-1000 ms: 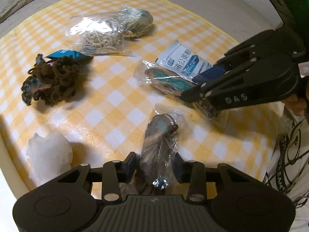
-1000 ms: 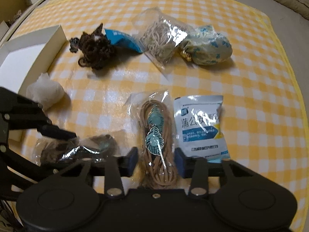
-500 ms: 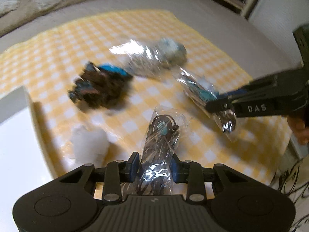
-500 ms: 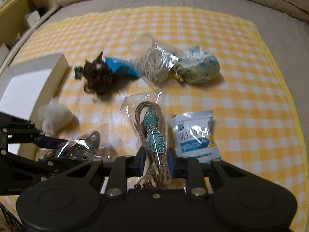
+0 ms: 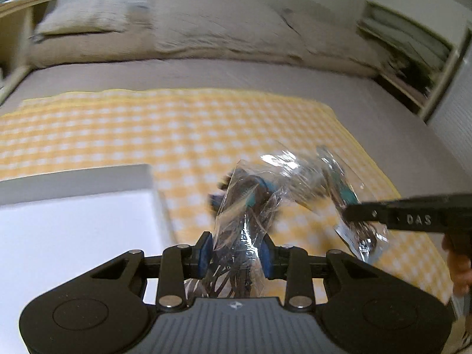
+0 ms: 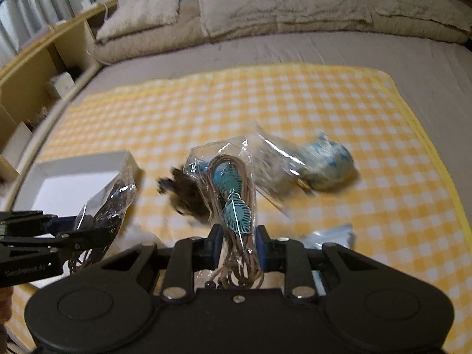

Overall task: Organize soft objects
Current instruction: 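Carry both bagged cords into the white box and lower them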

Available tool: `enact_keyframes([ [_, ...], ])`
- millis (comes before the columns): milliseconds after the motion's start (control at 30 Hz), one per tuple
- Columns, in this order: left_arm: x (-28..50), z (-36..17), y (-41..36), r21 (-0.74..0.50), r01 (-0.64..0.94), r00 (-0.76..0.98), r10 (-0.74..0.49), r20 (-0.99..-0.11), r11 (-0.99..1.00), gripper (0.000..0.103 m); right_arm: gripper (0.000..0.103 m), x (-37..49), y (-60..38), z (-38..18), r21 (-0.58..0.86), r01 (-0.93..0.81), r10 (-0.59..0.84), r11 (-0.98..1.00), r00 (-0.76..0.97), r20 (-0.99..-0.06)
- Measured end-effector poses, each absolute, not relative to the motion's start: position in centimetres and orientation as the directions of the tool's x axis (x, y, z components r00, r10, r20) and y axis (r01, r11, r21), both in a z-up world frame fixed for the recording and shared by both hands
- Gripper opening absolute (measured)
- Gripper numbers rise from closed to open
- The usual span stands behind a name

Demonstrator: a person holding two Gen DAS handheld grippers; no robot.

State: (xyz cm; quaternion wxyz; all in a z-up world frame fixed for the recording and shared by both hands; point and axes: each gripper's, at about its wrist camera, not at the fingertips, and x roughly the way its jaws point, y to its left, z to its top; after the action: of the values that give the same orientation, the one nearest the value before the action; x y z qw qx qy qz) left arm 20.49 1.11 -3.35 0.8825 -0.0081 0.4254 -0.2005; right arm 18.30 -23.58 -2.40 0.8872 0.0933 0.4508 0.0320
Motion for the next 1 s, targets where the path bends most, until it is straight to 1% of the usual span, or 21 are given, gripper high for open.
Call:
enact_keyframes([
  [233, 20.4, -2.3, 5.9, -0.213, 0.208, 0.607, -0.296, -0.737, 0.955, 0.035, 0.025, 19.7, -18.7, -1.6, 0.256, -0.021, 0.217, 0.966, 0.602, -0.769],
  [500, 19.2, -3.0, 11.1, -0.201, 0.053, 0.613, -0.191, -0.766, 0.978, 0.035, 0.025, 20.6, -13.0, -2.2, 0.35, -0.07, 0.331, 0.934, 0.539, -0.775],
  [600, 18.8, -3.7, 13.2, -0.218, -0.018, 0.604, -0.163, -0.78, 0.976, 0.035, 0.025, 20.7, -11.0, -2.7, 0.382, -0.076, 0.365, 0.921, 0.509, -0.779],
  [733, 19.1, -4.5, 15.1, -0.255, -0.085, 0.581, -0.16, -0.798, 0.963, 0.035, 0.025, 20.9, -8.9, -3.4, 0.446, -0.049, 0.412, 0.894, 0.481, -0.774],
  [1000, 18.8, -5.3, 16.9, -0.253, -0.141, 0.576, -0.129, -0.807, 0.957, 0.035, 0.025, 21.4, -6.1, -5.6, 0.501, 0.04, 0.439, 0.865, 0.424, -0.792],
])
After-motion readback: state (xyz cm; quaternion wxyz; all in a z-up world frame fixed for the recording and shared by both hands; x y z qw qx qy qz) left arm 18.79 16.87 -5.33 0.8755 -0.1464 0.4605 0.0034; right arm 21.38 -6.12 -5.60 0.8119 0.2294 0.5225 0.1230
